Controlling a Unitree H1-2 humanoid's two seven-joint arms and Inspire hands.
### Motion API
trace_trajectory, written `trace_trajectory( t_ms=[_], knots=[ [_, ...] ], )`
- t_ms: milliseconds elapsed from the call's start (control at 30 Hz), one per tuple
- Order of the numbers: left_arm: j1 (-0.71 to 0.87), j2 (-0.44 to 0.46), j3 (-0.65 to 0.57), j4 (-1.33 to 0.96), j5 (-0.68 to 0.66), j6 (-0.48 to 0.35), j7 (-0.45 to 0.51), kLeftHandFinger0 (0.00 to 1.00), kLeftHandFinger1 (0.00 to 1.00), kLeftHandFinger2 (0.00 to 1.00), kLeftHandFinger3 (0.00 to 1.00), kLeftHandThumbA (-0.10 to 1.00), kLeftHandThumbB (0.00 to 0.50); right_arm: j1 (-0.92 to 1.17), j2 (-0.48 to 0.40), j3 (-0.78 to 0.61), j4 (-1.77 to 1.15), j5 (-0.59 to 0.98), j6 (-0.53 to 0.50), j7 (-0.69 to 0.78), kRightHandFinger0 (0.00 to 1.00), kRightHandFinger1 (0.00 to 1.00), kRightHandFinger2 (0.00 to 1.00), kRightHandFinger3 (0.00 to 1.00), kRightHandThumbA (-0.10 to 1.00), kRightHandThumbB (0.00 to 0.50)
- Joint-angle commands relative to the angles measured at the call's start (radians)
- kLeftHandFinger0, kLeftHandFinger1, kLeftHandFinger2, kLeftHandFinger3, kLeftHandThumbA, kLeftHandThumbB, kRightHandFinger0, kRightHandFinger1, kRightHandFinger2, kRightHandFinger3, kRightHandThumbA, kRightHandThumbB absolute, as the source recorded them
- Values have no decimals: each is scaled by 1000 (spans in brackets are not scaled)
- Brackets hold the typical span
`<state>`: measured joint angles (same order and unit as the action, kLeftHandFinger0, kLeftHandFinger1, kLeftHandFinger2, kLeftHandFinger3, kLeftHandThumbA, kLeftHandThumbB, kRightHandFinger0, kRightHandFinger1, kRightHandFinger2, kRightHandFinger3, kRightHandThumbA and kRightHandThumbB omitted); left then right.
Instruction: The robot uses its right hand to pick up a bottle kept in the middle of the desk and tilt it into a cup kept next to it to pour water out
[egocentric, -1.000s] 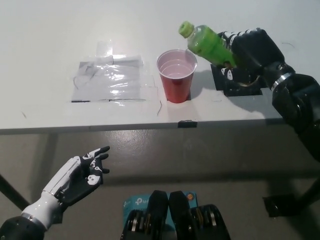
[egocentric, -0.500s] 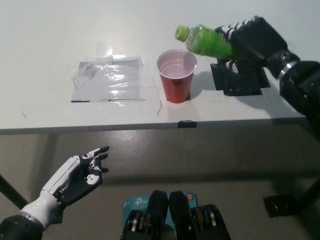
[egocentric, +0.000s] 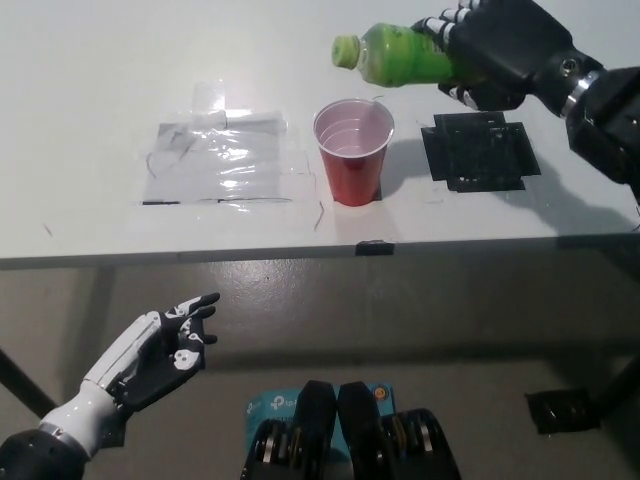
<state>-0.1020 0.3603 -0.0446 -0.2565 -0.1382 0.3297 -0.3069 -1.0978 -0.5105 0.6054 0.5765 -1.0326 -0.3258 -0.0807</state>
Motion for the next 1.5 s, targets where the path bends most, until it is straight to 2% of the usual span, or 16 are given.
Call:
trace_trajectory(
  t_ms=[0,200,367,433,533,633,800,900,933,1067,1167,1200,1233,1267,1333,1467],
  knots=[
    [-22,25,7,-28,-6,3,-17,857,980,1000,1000,704,122,-112,-50,9,-25,-80,-52,-77,0,0,134,228,-11,166],
    [-27,28,10,-31,-5,9,-19,853,972,1000,1000,703,120,-150,-78,69,-15,-188,-68,-163,0,0,113,165,-54,134],
    [-28,29,16,-32,-8,8,-20,854,980,1000,1000,711,127,-200,-102,124,24,-252,-122,-265,0,0,117,2,-100,109],
    [-26,30,19,-35,-7,10,-17,853,978,1000,1000,713,133,-212,-106,136,28,-263,-125,-262,0,0,170,0,-100,102],
    [-26,30,20,-39,-10,16,-19,864,982,1000,1000,705,114,-233,-116,170,51,-309,-118,-310,0,0,212,6,-89,193],
    [-27,30,19,-38,-8,17,-20,871,986,1000,1000,710,122,-249,-120,193,60,-331,-123,-328,0,0,219,65,-13,211],
    [-27,32,16,-37,1,14,-18,867,984,1000,1000,721,122,-253,-113,183,31,-334,-106,-248,0,0,200,69,-27,122],
    [-19,33,19,-41,-4,16,-20,875,996,1000,1000,727,123,-253,-105,180,34,-339,-115,-265,0,0,188,76,-37,138],
    [-19,31,20,-43,-9,15,-20,881,1000,1000,1000,714,117,-245,-98,172,45,-327,-120,-298,0,0,174,48,-92,157],
    [-13,29,20,-46,-8,21,-17,885,1000,1000,1000,717,127,-219,-79,129,47,-267,-122,-283,0,0,170,16,-100,134],
    [-5,23,18,-49,-3,12,-13,865,980,1000,1000,717,120,-180,-65,70,8,-214,-81,-186,0,0,197,96,-100,81],
    [-5,26,16,-49,-3,11,-17,865,982,1000,1000,719,111,-157,-59,40,-23,-192,-51,-133,0,0,221,158,-51,103],
    [2,25,16,-49,-3,6,-16,865,987,1000,1000,721,114,-139,-45,11,-26,-159,-51,-116,0,4,246,147,-73,125],
    [2,24,18,-46,-6,3,-17,864,987,1000,1000,718,114,-117,-32,-23,-29,-127,-40,-108,0,0,233,240,-81,167],
    [6,20,16,-42,-16,-4,-24,867,990,1000,1000,713,112,-81,-15,-73,-37,-83,-27,-72,0,0,224,331,-70,166],
    [16,12,18,-46,-14,4,-14,867,983,1000,1000,708,113,-52,7,-114,-34,-99,2,-50,0,0,237,363,-14,159]
  ],
)
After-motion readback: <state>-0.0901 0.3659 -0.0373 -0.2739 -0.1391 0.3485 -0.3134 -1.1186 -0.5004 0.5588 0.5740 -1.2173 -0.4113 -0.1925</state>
